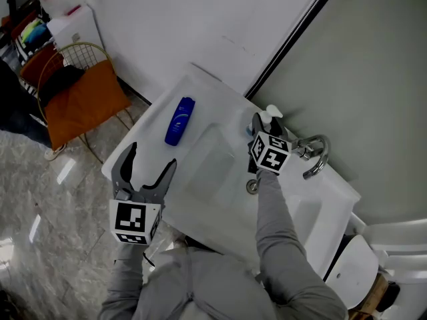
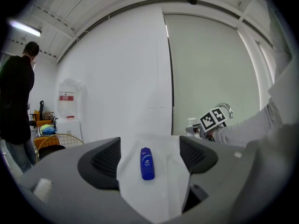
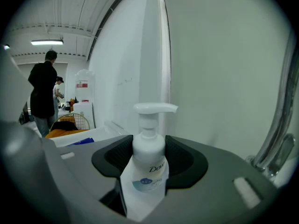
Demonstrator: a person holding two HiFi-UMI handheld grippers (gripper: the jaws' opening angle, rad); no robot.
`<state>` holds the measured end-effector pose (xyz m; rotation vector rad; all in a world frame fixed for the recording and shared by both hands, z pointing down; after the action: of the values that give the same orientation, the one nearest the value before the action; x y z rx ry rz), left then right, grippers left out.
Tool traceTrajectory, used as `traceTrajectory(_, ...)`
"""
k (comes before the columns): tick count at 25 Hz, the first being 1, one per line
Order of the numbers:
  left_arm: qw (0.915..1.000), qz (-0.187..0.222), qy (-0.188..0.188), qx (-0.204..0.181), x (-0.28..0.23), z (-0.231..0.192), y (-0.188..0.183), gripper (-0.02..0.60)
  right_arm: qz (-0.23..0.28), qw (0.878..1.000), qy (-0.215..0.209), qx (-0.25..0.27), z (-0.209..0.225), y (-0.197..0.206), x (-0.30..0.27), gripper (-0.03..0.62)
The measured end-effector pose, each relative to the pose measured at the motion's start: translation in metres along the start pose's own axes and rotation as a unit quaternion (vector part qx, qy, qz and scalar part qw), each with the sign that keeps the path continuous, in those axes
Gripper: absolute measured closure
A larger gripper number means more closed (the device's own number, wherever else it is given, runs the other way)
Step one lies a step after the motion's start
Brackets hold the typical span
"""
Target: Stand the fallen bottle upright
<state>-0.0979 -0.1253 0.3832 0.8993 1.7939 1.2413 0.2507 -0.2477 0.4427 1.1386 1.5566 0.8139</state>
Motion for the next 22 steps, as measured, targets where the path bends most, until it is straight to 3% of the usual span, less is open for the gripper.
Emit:
traceTrajectory(8,1.0000,-0.001,0.003,0.002,-0.006,-0.002,0.000,0.160,0.021,1.000,-0.002,-0.007,-0.002,0.004,-0.001,0.375)
traceTrajectory(22,0.9998,-0.008,-0.019,0.007,0.008,-0.010,0.000,0.160,0.014,1.000,-0.017,0.005,-0.003,0.001,0.000,0.370)
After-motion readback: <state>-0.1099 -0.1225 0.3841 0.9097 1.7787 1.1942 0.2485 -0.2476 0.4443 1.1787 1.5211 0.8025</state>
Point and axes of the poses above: the fingertips, and each gripper's own axes: x backward along the fingers, z to its right, y out of its underside, the point moved 5 cm from there along x, backward along the fingers, and after that the axes turned 15 degrees about x, right-handed, at the moved point
